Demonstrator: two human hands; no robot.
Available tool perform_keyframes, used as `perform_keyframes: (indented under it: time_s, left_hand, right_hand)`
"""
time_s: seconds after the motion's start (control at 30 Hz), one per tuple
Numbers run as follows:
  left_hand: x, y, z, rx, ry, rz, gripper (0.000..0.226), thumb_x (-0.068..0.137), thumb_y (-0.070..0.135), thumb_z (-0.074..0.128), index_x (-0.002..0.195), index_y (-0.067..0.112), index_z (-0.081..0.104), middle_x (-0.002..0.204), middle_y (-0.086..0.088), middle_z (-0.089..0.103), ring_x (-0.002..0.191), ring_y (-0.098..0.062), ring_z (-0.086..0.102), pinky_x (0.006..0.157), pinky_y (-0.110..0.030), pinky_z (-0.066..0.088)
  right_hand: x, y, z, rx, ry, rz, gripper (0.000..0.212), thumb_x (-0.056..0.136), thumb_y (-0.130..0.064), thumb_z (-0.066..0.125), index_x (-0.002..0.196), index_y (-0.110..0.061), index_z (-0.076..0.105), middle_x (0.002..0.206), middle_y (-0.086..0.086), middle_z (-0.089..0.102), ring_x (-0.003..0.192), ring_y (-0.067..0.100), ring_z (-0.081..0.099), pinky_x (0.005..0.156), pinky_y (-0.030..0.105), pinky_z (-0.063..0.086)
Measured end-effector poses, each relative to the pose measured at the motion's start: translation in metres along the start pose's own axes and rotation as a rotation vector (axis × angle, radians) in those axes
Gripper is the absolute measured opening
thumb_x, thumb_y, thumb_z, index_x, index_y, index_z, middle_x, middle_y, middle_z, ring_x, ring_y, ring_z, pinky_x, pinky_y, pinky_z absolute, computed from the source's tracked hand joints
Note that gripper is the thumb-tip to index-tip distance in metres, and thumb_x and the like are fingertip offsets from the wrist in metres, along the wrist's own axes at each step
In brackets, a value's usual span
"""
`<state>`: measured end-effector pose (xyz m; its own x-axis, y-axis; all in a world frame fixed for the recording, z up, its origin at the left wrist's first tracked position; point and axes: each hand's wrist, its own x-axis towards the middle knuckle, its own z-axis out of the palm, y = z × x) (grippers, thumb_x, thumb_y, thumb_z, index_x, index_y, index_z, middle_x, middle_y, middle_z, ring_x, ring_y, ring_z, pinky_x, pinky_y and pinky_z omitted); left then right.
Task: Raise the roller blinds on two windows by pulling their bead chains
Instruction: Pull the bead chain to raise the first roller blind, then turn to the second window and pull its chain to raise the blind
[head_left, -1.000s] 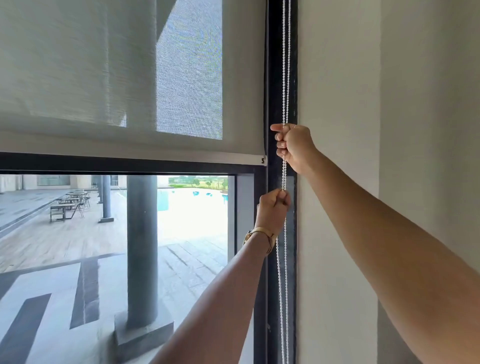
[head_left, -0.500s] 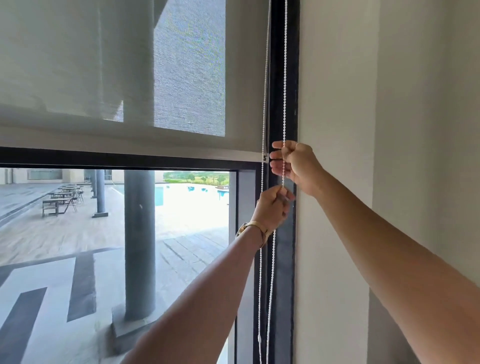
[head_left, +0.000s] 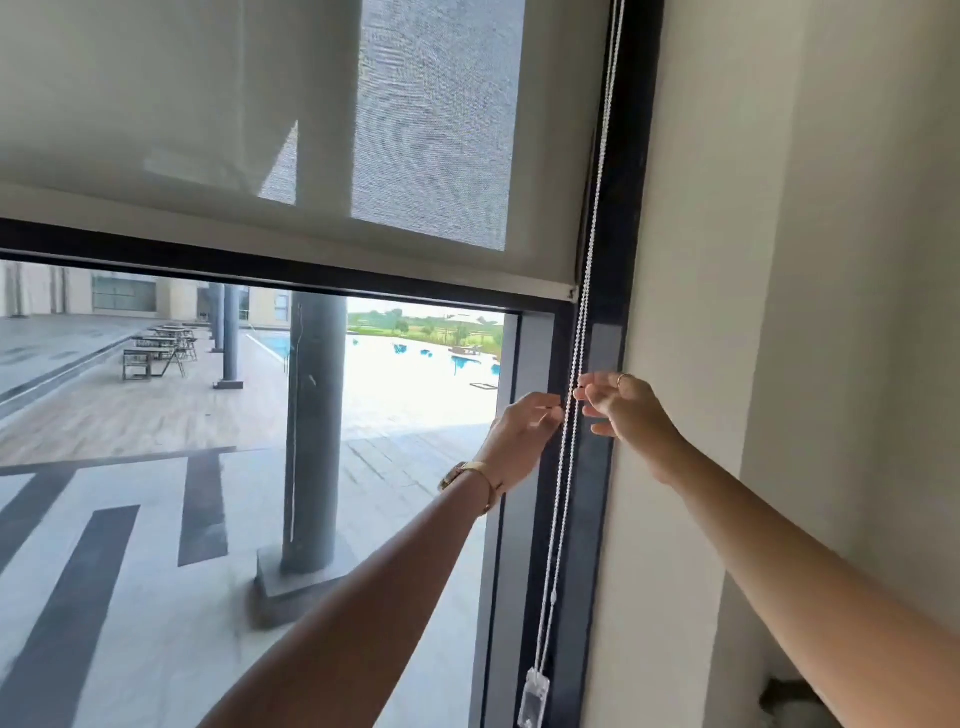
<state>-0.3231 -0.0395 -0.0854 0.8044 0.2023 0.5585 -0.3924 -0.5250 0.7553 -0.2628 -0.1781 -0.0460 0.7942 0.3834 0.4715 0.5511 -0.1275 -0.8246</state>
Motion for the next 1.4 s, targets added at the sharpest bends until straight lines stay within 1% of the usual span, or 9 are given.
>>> perform_keyframes:
  time_s: [0.2,0.33,0.57,0.63,0.73,0.83,1.0,1.2,1.4]
  left_hand:
    - [-0.15,0.03,-0.059,0.502,-0.028,0.13,0.014,0.09,0.029,0.052,0.088,0.029,0.066,0.094,0.012,0.072,0.084,-0.006,0.065,0.08,-0.032,0.055]
    - [-0.266,0.041,-0.083,0.716,-0.043,0.128,0.022,0.089,0.042,0.049,0.088,0.028,0.066,0.09,0.012,0.073,0.082,-0.006,0.064,0.077,-0.027,0.051]
    - [-0.416,0.065,-0.156,0.923,-0.05,0.032,0.028,0.091,0.043,0.041,0.085,0.026,0.062,0.084,0.006,0.071,0.082,-0.016,0.064,0.077,-0.036,0.051]
    - [-0.45,0.073,-0.181,0.861,-0.054,-0.046,0.023,0.091,0.039,0.045,0.088,0.026,0.064,0.088,0.007,0.071,0.084,-0.015,0.064,0.078,-0.035,0.051]
    - [-0.507,0.086,-0.22,0.459,-0.013,-0.282,0.015,0.088,0.028,0.06,0.092,0.016,0.068,0.09,0.004,0.073,0.08,-0.009,0.068,0.072,-0.021,0.055]
    - [-0.564,0.092,-0.264,0.278,0.16,-0.383,0.013,0.087,0.018,0.063,0.093,0.008,0.068,0.088,-0.005,0.073,0.073,-0.015,0.07,0.067,-0.024,0.057]
    - [-0.664,0.098,-0.365,0.195,0.489,-0.52,0.013,0.088,0.02,0.061,0.096,0.013,0.068,0.088,-0.004,0.074,0.075,-0.019,0.07,0.065,-0.029,0.055]
    - [-0.782,0.108,-0.499,0.189,0.804,-0.537,0.02,0.09,0.024,0.057,0.103,0.011,0.065,0.088,-0.006,0.073,0.072,-0.021,0.069,0.063,-0.033,0.055]
    - [-0.907,0.137,-0.622,0.241,1.01,-0.6,0.018,0.092,0.025,0.055,0.1,0.013,0.066,0.082,-0.005,0.073,0.066,-0.018,0.067,0.059,-0.032,0.053]
  right_hand:
    - [-0.133,-0.033,0.045,-0.334,-0.02,-0.223,0.03,0.098,-0.026,0.045,0.119,-0.011,0.06,0.123,0.004,0.066,0.115,0.017,0.06,0.091,0.02,0.039]
    - [-0.232,-0.035,0.087,-0.388,-0.058,-0.334,0.032,0.099,-0.034,0.04,0.113,-0.016,0.061,0.115,0.003,0.069,0.11,0.018,0.063,0.095,0.03,0.047]
    - [-0.36,-0.058,0.176,-0.311,-0.259,-0.308,0.025,0.097,-0.029,0.044,0.106,-0.016,0.063,0.104,0.003,0.071,0.101,0.023,0.063,0.088,0.035,0.048]
    - [-0.389,-0.069,0.197,-0.239,-0.319,-0.285,0.025,0.097,-0.03,0.043,0.106,-0.017,0.063,0.104,0.0,0.071,0.1,0.018,0.063,0.089,0.035,0.05]
    - [-0.443,-0.089,0.235,-0.014,-0.495,-0.148,0.018,0.097,-0.026,0.047,0.1,-0.021,0.064,0.094,-0.011,0.069,0.09,-0.005,0.061,0.082,0.017,0.048]
    - [-0.496,-0.103,0.279,0.201,-0.707,0.016,0.02,0.091,-0.038,0.049,0.098,-0.027,0.066,0.095,-0.008,0.072,0.096,0.004,0.065,0.083,0.032,0.053]
    - [-0.562,-0.157,0.386,0.414,-0.846,0.146,0.026,0.089,-0.042,0.05,0.099,-0.024,0.066,0.098,-0.001,0.074,0.099,0.017,0.068,0.077,0.033,0.055]
    - [-0.638,-0.262,0.551,0.631,-0.818,0.115,0.022,0.096,-0.024,0.047,0.095,-0.016,0.067,0.089,0.006,0.073,0.086,0.021,0.069,0.07,0.035,0.052]
    - [-0.727,-0.371,0.677,0.721,-0.999,0.025,0.021,0.096,-0.018,0.048,0.098,-0.006,0.065,0.084,0.01,0.072,0.077,0.022,0.069,0.062,0.026,0.052]
